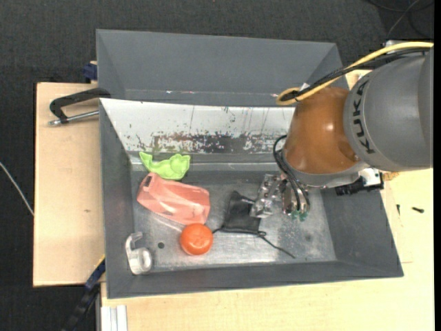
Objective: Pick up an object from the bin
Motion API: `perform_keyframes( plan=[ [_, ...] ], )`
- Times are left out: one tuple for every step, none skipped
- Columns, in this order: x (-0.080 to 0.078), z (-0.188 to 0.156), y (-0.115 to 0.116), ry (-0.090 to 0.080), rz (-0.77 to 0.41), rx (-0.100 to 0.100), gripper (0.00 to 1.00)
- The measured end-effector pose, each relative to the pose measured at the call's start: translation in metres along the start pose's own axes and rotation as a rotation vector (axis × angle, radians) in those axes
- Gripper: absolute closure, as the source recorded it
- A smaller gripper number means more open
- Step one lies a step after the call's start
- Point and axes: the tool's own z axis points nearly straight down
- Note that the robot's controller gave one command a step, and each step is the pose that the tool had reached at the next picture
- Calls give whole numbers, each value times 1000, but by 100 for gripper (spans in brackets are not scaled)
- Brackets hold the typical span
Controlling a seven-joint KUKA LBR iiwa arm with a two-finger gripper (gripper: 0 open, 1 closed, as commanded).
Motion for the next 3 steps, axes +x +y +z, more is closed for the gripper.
perform_keyframes(
  plan=[
    [5,-43,5,-2,19,0,100],
    [6,-76,5,-3,41,-1,100],
    [11,-98,3,-3,50,-1,100]
  ],
)
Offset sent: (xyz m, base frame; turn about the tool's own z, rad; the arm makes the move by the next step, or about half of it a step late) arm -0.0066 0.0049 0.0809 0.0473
